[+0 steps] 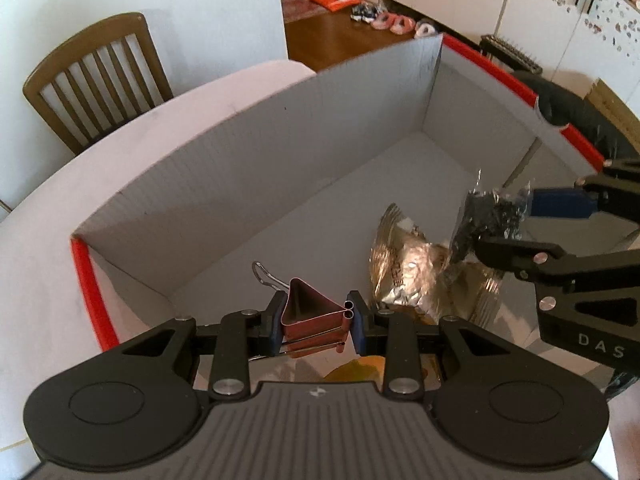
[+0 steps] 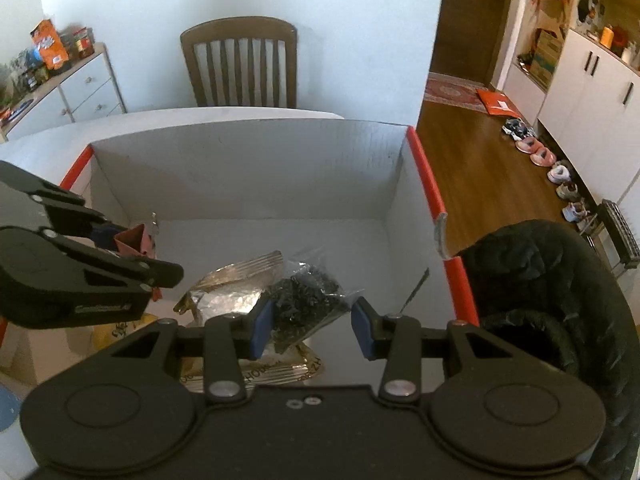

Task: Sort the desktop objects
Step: 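Carry the clips and seaweed packet into the red box and open both tools, then withdraw both tools from the box and reach toward the white cable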

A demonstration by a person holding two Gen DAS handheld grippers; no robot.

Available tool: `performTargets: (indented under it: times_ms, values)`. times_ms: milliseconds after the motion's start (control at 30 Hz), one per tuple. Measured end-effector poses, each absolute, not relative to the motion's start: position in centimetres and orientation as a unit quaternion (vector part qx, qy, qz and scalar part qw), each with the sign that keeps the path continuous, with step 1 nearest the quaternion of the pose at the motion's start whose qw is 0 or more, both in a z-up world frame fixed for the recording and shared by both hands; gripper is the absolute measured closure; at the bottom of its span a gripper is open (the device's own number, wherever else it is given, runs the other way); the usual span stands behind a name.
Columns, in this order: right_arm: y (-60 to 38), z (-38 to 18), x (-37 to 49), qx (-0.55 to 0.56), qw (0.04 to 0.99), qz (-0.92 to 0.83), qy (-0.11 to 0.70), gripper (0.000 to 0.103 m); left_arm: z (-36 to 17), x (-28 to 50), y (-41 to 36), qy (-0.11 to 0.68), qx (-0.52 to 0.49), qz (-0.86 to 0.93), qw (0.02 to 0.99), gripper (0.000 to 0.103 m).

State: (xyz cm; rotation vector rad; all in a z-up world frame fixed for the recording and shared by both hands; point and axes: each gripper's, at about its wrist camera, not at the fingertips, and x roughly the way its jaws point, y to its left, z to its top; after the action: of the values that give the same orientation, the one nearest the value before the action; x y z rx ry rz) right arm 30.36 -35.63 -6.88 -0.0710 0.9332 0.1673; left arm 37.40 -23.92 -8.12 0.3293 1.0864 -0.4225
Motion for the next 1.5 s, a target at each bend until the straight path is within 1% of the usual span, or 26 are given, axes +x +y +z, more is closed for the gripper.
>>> performTargets:
  times_ms: [233, 433, 500, 533, 600, 667, 700, 1133, 1333, 1500]
  values:
    - [-35.8, -7.4, 30.8, -0.033, 0.888, 0.082, 0.451, 0.061, -8.9, 37.4, -24.3, 0.521, 0.16, -0.203, 0.814, 0.072]
    - [-36.3, -7.4, 30.9, -0.028, 0.887, 0.081, 0.455, 0.058, -8.7, 37.4, -24.0, 0.521, 0.15, -0.2, 0.816, 0.072]
    - [-36.3, -7.3, 30.9, -0.03, 0.886, 0.082, 0.455, 0.058, -8.4, 37.2, -23.9, 0.52, 0.148, -0.197, 0.818, 0.063]
    - [-36.2, -7.3, 30.8, -0.031, 0.887, 0.083, 0.454, 0.056, -8.3, 37.0, -23.8, 0.517, 0.148, -0.192, 0.821, 0.053]
    - [-36.1, -7.0, 30.5, -0.039, 0.889, 0.085, 0.447, 0.051, -7.8, 36.7, -23.7, 0.506, 0.146, -0.188, 0.829, 0.046]
    - [-35.8, -6.7, 30.0, -0.053, 0.894, 0.083, 0.437, 0.041, -7.2, 36.2, -23.7, 0.499, 0.14, -0.194, 0.833, 0.045]
    - [-35.8, -6.5, 29.8, -0.058, 0.897, 0.083, 0.431, 0.039, -7.0, 36.4, -23.5, 0.496, 0.138, -0.195, 0.835, 0.045]
    - [-36.3, -3.1, 27.7, -0.046, 0.907, 0.093, 0.409, 0.038, -2.8, 32.7, -21.5, 0.454, 0.095, -0.211, 0.861, 0.045]
    - [-35.6, -1.5, 26.0, -0.052, 0.91, 0.119, 0.394, 0.033, -1.0, 30.2, -19.8, 0.437, 0.078, -0.211, 0.871, 0.045]
    - [-34.5, -0.2, 24.5, -0.074, 0.914, 0.134, 0.376, 0.031, 0.3, 27.7, -18.5, 0.411, 0.087, -0.206, 0.884, 0.045]
